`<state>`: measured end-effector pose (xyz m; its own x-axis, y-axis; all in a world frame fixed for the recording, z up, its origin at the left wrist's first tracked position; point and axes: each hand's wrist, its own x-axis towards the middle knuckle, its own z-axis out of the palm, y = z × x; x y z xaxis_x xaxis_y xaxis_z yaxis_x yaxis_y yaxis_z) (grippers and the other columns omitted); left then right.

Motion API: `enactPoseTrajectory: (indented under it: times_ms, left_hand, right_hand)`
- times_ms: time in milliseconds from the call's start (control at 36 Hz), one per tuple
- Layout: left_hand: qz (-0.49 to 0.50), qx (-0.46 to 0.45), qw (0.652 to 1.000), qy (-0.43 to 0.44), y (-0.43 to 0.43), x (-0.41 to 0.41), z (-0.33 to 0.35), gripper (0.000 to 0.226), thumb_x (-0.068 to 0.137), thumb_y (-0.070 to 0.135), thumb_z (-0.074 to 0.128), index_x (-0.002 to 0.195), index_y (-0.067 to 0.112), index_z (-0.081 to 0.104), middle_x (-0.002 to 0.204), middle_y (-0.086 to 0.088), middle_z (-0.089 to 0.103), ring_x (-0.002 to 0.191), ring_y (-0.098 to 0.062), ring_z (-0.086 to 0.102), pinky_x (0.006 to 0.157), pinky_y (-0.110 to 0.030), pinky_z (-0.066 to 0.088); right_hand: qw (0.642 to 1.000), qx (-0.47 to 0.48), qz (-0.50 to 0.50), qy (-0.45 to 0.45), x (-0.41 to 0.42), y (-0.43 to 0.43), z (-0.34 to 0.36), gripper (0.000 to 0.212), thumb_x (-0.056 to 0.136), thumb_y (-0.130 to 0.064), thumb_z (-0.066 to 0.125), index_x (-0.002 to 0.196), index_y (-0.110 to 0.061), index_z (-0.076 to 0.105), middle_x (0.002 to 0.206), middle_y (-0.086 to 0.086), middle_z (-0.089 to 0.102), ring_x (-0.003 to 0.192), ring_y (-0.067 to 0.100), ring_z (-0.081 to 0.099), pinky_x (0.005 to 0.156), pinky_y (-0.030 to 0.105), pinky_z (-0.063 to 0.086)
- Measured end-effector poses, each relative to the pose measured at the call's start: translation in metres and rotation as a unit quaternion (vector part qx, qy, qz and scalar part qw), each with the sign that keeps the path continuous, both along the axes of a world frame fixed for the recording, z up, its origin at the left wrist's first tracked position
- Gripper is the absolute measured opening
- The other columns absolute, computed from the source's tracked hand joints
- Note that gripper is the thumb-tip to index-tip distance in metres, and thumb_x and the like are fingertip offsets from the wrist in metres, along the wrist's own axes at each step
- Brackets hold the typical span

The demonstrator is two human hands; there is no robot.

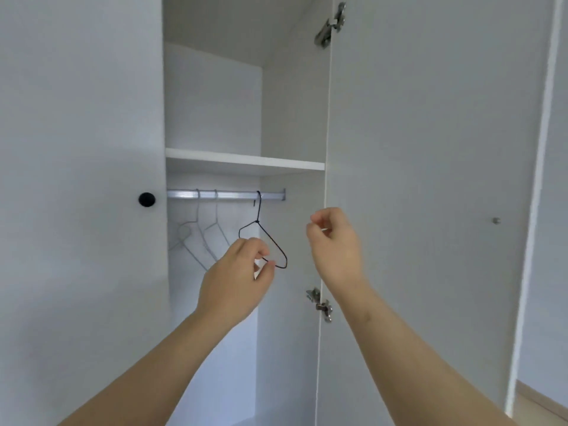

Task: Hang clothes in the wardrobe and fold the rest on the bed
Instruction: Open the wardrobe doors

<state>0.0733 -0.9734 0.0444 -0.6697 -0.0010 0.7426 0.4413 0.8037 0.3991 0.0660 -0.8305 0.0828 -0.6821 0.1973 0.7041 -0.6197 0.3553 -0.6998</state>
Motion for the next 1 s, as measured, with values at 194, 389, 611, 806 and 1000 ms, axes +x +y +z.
enactPoseTrajectory:
  times_ms: [194, 389, 611, 806, 1000]
  left_hand:
    - [0.139, -0.028, 0.989, 0.03, -0.097, -0.011, 0.015, 0.021, 0.093, 0.027, 0.05, 0.112, 0.019, 0.057, 0.114, 0.007, 0.051, 0.09, -0.014, 0.059, 0.071, -0.029, 0.046]
    - [0.244, -0.047, 0.964, 0.089, -0.158, -0.031, 0.033, 0.027, 0.082, 0.003, 0.061, 0.109, 0.005, 0.061, 0.108, -0.016, 0.053, 0.079, -0.032, 0.057, 0.05, -0.028, 0.034]
    - [0.231, -0.106, 0.967, 0.018, -0.183, -0.07, 0.045, 0.043, 0.093, 0.02, 0.047, 0.135, 0.019, 0.036, 0.126, -0.008, 0.035, 0.106, -0.023, 0.044, 0.065, -0.028, 0.037]
    - [0.229, -0.106, 0.967, 0.02, -0.177, -0.092, 0.057, 0.027, 0.099, 0.021, 0.037, 0.123, 0.011, 0.044, 0.116, -0.008, 0.046, 0.098, -0.021, 0.045, 0.066, -0.028, 0.033]
    - [0.258, -0.053, 0.964, 0.02, -0.16, -0.078, 0.061, 0.026, 0.093, 0.004, 0.036, 0.117, 0.009, 0.044, 0.11, -0.007, 0.049, 0.079, -0.017, 0.036, 0.062, -0.029, 0.028]
  right_hand:
    - [0.995, 0.009, 0.092, -0.025, -0.021, -0.083, -0.004, 0.01, 0.091, -0.012, 0.05, 0.089, -0.021, 0.052, 0.082, -0.013, 0.052, 0.07, 0.008, 0.048, 0.063, 0.02, 0.038]
    - [0.989, 0.019, 0.139, -0.044, -0.035, -0.141, -0.003, 0.009, 0.092, -0.012, 0.048, 0.094, -0.02, 0.051, 0.085, -0.016, 0.049, 0.061, 0.004, 0.046, 0.047, 0.007, 0.036]
    - [0.989, 0.036, 0.132, -0.052, -0.051, -0.173, -0.002, 0.008, 0.093, -0.013, 0.048, 0.095, -0.02, 0.052, 0.085, -0.018, 0.049, 0.07, 0.001, 0.048, 0.054, 0.005, 0.036]
    - [0.99, 0.031, 0.111, -0.08, -0.063, -0.171, -0.007, 0.009, 0.092, -0.013, 0.047, 0.097, -0.018, 0.054, 0.085, -0.015, 0.051, 0.06, 0.003, 0.047, 0.048, 0.009, 0.036]
    - [0.985, -0.001, 0.137, -0.101, -0.061, -0.169, -0.016, 0.015, 0.092, -0.006, 0.044, 0.091, -0.017, 0.054, 0.076, -0.009, 0.049, 0.055, 0.005, 0.042, 0.043, 0.005, 0.034]
